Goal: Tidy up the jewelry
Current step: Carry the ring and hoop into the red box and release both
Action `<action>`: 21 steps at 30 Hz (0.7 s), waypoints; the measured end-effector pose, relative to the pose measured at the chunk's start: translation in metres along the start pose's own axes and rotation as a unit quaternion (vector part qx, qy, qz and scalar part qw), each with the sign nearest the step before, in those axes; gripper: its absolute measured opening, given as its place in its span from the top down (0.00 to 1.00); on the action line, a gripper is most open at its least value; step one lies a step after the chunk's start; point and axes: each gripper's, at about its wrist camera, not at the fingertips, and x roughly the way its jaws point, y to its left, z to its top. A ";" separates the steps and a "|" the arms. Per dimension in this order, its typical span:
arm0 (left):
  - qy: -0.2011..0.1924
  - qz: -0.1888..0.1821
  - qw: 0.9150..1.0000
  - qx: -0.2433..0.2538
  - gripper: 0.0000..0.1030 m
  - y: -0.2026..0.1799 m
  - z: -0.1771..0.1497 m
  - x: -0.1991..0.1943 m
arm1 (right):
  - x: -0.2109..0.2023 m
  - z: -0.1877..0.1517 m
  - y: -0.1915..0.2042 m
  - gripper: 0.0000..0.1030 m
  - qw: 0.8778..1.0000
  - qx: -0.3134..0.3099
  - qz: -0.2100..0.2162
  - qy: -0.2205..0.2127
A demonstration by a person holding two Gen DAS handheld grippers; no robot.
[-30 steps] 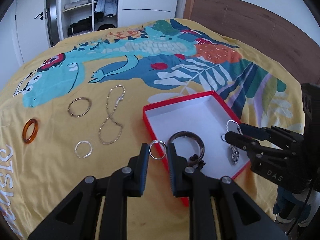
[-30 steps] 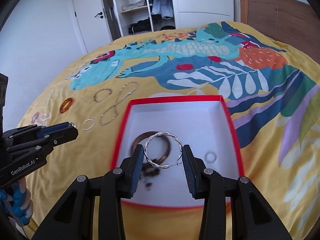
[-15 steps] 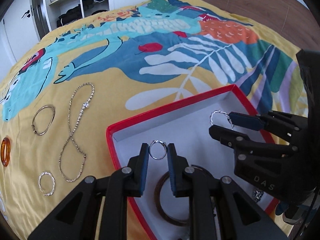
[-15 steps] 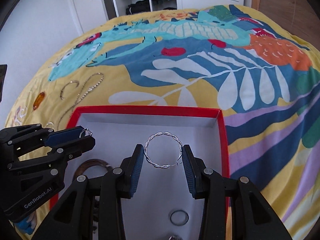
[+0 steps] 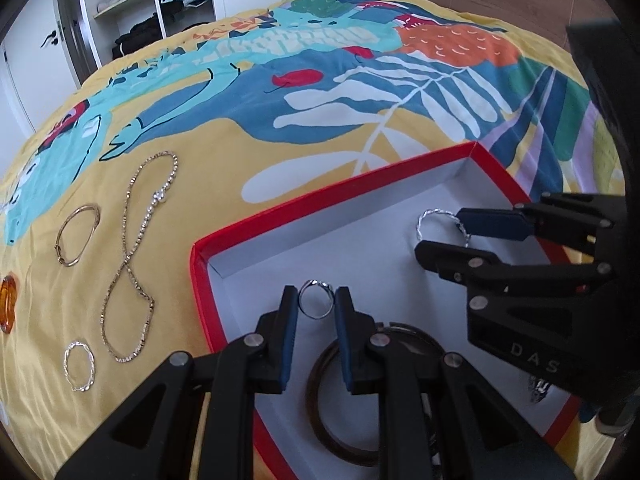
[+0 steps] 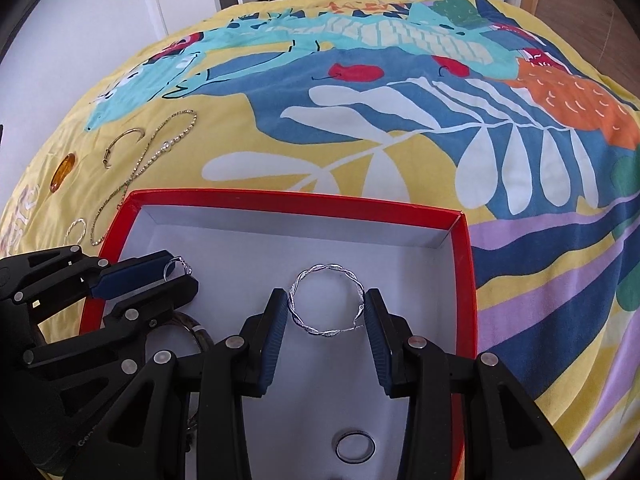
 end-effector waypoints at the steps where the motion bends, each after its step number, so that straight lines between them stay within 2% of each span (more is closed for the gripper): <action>1: -0.001 0.002 1.000 0.002 0.83 0.000 -0.001 0.000 | 0.000 0.001 0.001 0.62 1.000 -0.003 -0.001 0.002; 8: -0.009 0.016 1.000 0.015 0.82 -0.003 -0.003 -0.001 | -0.003 0.003 0.005 0.60 1.000 -0.025 -0.005 0.012; 12: -0.010 0.007 1.000 0.026 0.82 -0.006 -0.004 -0.010 | -0.014 0.000 0.003 0.56 0.999 -0.030 -0.015 0.008; 16: -0.037 0.005 0.998 0.046 0.82 -0.017 -0.004 -0.038 | -0.044 -0.004 -0.001 0.55 0.999 -0.025 -0.024 -0.014; 21: -0.064 -0.005 0.996 0.056 0.82 -0.025 -0.007 -0.095 | -0.097 -0.016 -0.005 0.55 0.998 -0.003 -0.035 -0.047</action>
